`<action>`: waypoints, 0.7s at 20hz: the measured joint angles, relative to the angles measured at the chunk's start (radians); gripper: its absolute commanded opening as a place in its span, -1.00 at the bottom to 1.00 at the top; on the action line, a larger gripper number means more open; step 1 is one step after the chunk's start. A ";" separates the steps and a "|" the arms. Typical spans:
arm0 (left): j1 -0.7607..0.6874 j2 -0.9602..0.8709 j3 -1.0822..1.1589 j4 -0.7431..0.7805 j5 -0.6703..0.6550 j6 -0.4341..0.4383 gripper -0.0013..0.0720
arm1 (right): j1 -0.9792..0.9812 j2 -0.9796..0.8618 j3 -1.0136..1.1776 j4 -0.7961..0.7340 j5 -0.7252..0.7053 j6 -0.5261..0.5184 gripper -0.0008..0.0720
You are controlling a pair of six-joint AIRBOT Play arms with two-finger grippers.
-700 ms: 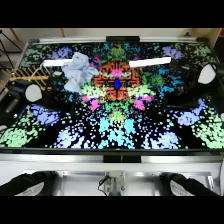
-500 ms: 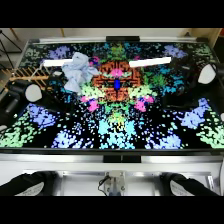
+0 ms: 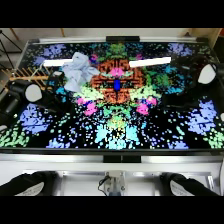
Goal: Fold the shirts.
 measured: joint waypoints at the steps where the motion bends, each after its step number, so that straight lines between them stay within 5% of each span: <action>1: 0.000 0.000 0.000 0.000 0.000 0.000 0.98 | 0.000 0.000 0.000 0.000 -0.002 0.000 0.82; 5: -0.001 -0.004 0.000 -0.008 0.043 -0.026 0.98 | 0.000 0.000 0.000 0.000 -0.026 0.000 0.82; 10: 0.003 -0.036 0.004 -0.098 0.249 -0.096 0.98 | 0.000 0.000 0.000 0.000 -0.130 0.001 0.82; 14: 0.117 -0.223 0.144 -0.085 0.362 -0.146 0.98 | 0.000 -0.002 0.000 0.022 -0.225 0.005 0.82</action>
